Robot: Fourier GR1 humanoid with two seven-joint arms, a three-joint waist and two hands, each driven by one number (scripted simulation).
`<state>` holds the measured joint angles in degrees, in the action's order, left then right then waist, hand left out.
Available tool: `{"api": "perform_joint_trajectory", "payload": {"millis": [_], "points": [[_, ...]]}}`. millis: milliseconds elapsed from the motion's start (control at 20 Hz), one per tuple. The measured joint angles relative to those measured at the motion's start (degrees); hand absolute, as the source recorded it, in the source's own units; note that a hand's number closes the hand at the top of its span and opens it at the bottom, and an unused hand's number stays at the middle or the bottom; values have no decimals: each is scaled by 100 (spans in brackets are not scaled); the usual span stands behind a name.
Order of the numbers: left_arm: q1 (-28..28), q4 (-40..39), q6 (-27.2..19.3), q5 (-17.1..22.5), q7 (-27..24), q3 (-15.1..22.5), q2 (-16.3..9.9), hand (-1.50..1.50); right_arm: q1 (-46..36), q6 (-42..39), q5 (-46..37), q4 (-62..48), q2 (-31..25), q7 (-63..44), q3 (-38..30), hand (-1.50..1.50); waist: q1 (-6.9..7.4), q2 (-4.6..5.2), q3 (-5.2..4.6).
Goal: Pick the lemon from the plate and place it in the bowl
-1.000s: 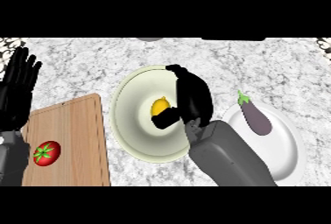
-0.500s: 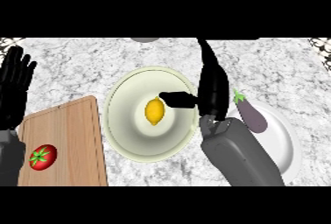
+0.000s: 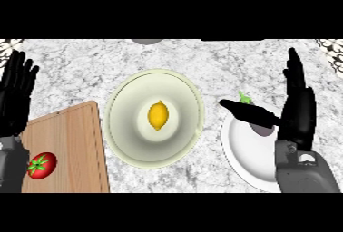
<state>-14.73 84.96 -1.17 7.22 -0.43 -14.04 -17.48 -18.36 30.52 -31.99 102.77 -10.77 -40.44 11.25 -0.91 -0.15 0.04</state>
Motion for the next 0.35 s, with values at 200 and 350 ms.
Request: {"api": "perform_joint_trajectory", "payload": {"millis": [200, 350], "points": [[85, -44, 64, 15, -109, -30, 3, 0, 868, -248, 899, 741, -451, 581, -589, -150, 0, 2, 1], [63, 61, 46, 17, 1, 4, 25, 0, 1477, -543, 1700, 945, -700, 1254, -1122, -150, 9, 2, 2]]}}
